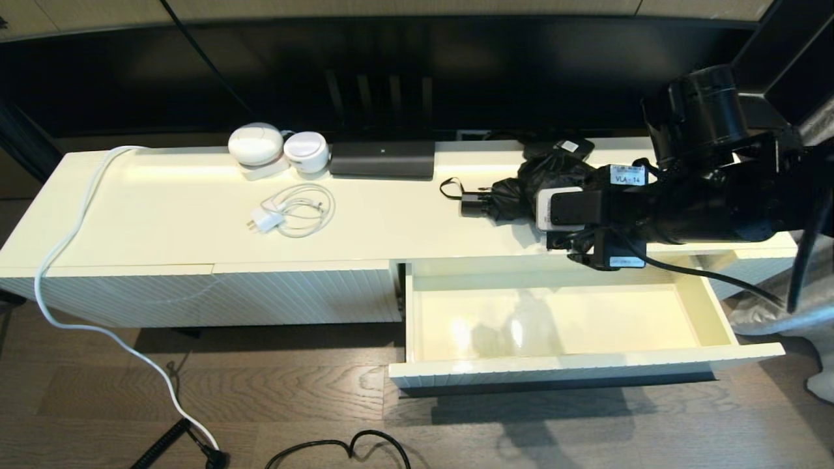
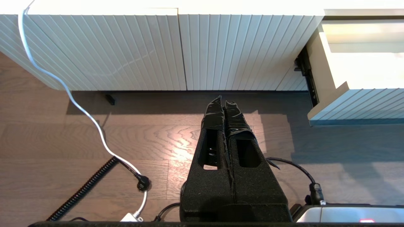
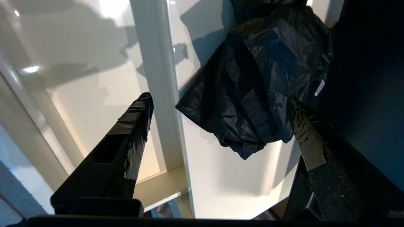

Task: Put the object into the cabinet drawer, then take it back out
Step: Put the umbrella in the drawer

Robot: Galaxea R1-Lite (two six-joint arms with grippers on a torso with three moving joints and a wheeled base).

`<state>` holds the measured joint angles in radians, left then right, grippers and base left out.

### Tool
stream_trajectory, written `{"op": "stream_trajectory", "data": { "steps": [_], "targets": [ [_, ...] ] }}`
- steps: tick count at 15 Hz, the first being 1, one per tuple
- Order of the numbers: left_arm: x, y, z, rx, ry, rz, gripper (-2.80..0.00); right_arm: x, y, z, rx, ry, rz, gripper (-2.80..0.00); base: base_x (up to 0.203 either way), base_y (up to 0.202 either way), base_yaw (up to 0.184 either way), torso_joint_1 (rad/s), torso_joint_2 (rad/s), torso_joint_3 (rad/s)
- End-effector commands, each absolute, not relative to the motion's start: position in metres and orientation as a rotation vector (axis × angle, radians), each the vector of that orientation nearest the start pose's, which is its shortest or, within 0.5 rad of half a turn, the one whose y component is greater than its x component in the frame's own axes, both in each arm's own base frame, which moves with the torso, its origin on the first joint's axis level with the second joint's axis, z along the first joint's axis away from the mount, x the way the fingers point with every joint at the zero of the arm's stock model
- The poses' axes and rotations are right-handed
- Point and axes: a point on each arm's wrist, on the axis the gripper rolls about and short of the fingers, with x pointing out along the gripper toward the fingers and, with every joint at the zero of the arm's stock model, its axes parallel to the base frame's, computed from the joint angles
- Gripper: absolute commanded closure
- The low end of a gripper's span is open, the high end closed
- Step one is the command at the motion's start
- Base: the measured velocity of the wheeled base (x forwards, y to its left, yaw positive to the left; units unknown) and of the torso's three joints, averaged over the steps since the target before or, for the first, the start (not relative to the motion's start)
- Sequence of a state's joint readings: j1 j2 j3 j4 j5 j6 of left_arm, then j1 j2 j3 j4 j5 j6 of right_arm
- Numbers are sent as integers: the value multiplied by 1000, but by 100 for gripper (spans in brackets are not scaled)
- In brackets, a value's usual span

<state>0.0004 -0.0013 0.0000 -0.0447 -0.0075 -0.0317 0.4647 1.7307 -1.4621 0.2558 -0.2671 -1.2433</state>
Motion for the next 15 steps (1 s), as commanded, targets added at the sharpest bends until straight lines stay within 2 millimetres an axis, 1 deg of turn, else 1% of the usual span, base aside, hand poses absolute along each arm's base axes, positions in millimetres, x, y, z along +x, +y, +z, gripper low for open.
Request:
{"op": "stream_trajectory", "data": {
  "steps": [1, 4, 5, 8, 10, 14, 15],
  "targets": [
    [-23, 0, 80, -32, -46, -7, 0, 312, 137, 260, -1429, 355, 478, -280, 0, 0, 0, 0, 0, 0],
    [-23, 0, 80, -32, -46, -7, 0, 331, 128, 260, -1470, 359, 456, -280, 0, 0, 0, 0, 0, 0],
    [-23, 0, 80, -32, -44, -8, 0, 335, 128, 261, -1472, 358, 452, -280, 0, 0, 0, 0, 0, 0],
    [-23, 0, 80, -32, -46, -8, 0, 354, 133, 263, -1497, 332, 439, -280, 0, 0, 0, 0, 0, 0],
    [-23, 0, 80, -32, -44, -7, 0, 365, 138, 260, -1501, 325, 437, -280, 0, 0, 0, 0, 0, 0],
    [-23, 0, 80, -32, -45, -7, 0, 373, 141, 256, -1502, 322, 439, -280, 0, 0, 0, 0, 0, 0],
    [-23, 0, 80, -32, -46, -8, 0, 379, 144, 252, -1503, 326, 441, -280, 0, 0, 0, 0, 0, 0]
  ]
}}
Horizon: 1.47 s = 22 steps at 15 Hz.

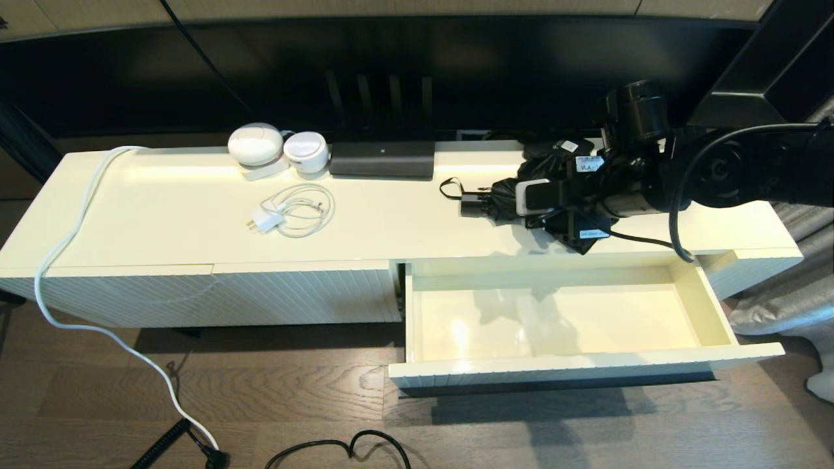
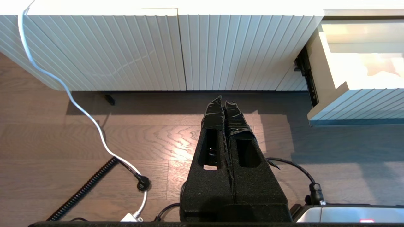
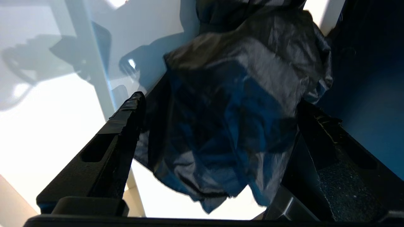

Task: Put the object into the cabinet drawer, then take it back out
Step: Put the umbrella in the drawer

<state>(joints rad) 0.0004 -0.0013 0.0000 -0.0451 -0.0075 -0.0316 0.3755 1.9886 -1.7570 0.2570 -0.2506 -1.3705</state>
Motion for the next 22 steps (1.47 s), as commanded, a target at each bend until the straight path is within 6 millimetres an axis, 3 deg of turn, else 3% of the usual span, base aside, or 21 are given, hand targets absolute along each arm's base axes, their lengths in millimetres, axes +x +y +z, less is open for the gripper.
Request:
{"op": "stream_trajectory", "data": {
  "steps": [1, 11, 21, 22],
  "targets": [
    [-23, 0, 80, -32, -46, -8, 0, 383, 145, 251, -1503, 324, 439, -280, 0, 0, 0, 0, 0, 0],
    [-23, 0, 80, -32, -46, -8, 0, 406, 145, 255, -1518, 276, 384, -280, 0, 0, 0, 0, 0, 0],
    [-23, 0, 80, -32, -45, -8, 0, 413, 148, 248, -1508, 259, 368, -280, 0, 0, 0, 0, 0, 0],
    [-23, 0, 80, -32, -46, -7, 0, 413, 148, 248, -1508, 259, 368, 0, 0, 0, 0, 0, 0, 0]
  ]
}}
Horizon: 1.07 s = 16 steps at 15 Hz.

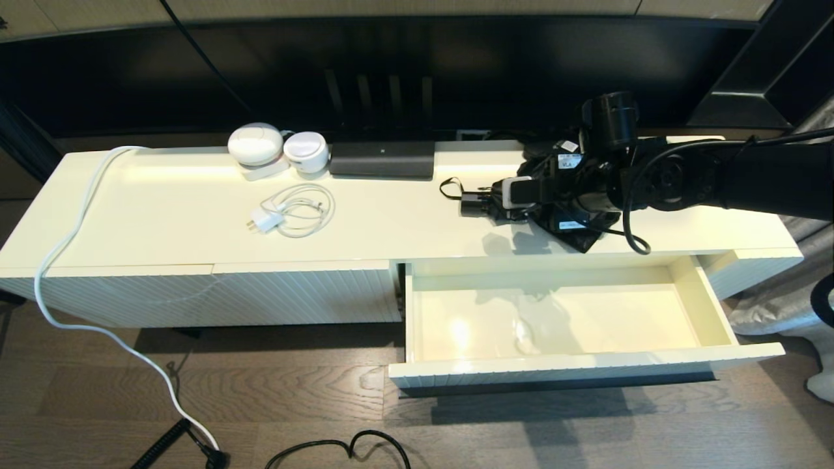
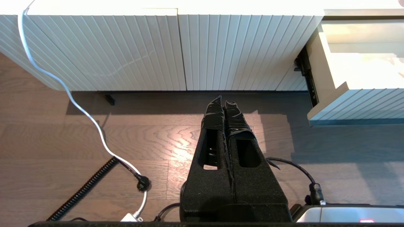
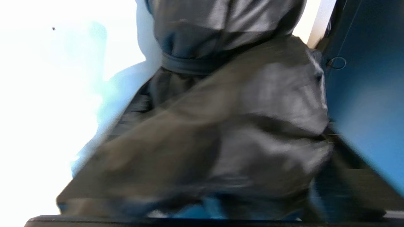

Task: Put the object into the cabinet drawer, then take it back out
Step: Put the umbrella in the drawer

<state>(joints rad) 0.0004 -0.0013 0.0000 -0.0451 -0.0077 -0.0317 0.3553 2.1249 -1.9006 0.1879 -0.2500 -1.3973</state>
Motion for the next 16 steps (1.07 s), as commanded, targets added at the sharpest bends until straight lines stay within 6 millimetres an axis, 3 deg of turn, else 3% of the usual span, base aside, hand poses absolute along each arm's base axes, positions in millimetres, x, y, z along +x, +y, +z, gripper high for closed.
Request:
{"op": "stream_trajectory", "data": {
  "steps": [1, 8, 13, 16],
  "targets": [
    [-23, 0, 80, -32, -45, -8, 0, 413, 147, 249, -1506, 259, 367, 0, 0, 0, 0, 0, 0, 0],
    [-23, 0, 80, -32, -46, -8, 0, 413, 147, 243, -1507, 283, 381, 0, 0, 0, 0, 0, 0, 0],
    [-23, 0, 80, -32, -46, -8, 0, 409, 147, 250, -1503, 268, 368, 0, 0, 0, 0, 0, 0, 0],
    [-23, 0, 81, -32, -47, -7, 0, 387, 142, 280, -1473, 229, 336, 0, 0, 0, 0, 0, 0, 0]
  ]
}}
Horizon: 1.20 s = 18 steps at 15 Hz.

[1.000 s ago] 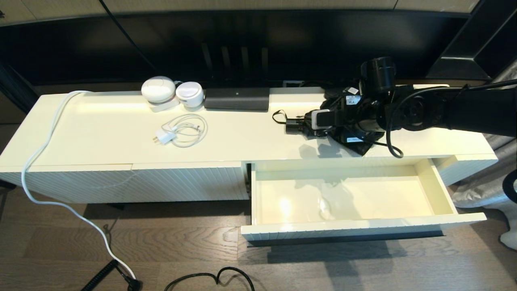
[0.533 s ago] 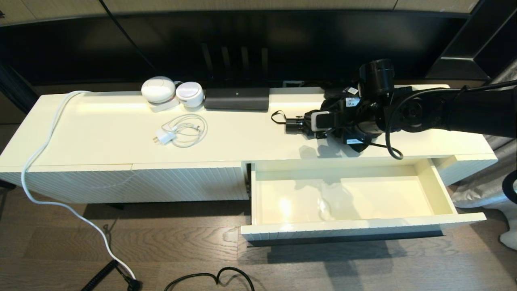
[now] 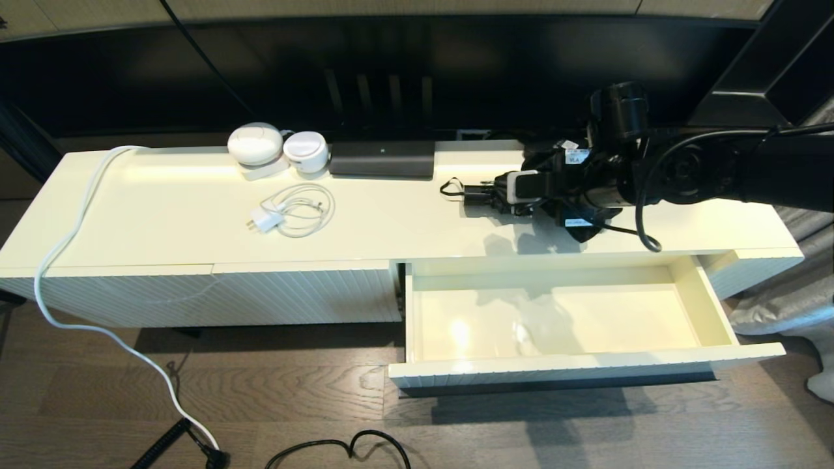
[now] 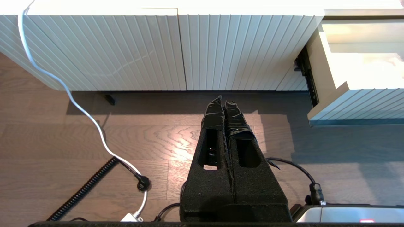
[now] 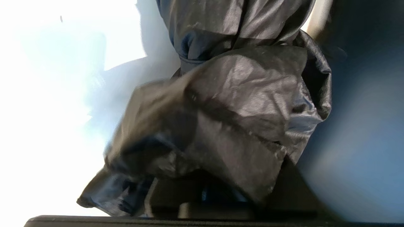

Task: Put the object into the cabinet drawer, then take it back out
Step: Put the umbrella in the drawer

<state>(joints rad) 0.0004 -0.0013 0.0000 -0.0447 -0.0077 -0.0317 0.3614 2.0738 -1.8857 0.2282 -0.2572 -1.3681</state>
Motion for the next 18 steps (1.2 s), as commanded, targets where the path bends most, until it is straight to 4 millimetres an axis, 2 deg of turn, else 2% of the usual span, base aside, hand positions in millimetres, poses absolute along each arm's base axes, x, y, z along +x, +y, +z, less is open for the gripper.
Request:
{"op": "stream_trajectory", "data": {
  "steps": [1, 4, 7, 9, 11, 14, 18],
  "targets": [
    [-23, 0, 80, -32, -46, -8, 0, 380, 140, 288, -1472, 228, 338, 0, 0, 0, 0, 0, 0, 0],
    [-23, 0, 80, -32, -46, -8, 0, 364, 137, 299, -1475, 238, 350, 0, 0, 0, 0, 0, 0, 0],
    [-23, 0, 80, -32, -46, -8, 0, 328, 126, 317, -1481, 253, 363, 0, 0, 0, 0, 0, 0, 0],
    [-23, 0, 80, -32, -44, -7, 0, 301, 116, 316, -1498, 306, 398, 0, 0, 0, 0, 0, 0, 0],
    [-23, 0, 80, -32, -46, -8, 0, 276, 108, 310, -1514, 357, 433, 0, 0, 0, 0, 0, 0, 0],
    [-23, 0, 80, -32, -44, -7, 0, 245, 97, 288, -1479, 446, 474, 0, 0, 0, 0, 0, 0, 0],
    [-23, 0, 80, -32, -46, -8, 0, 224, 89, 259, -1406, 545, 509, 0, 0, 0, 0, 0, 0, 0]
  ]
}}
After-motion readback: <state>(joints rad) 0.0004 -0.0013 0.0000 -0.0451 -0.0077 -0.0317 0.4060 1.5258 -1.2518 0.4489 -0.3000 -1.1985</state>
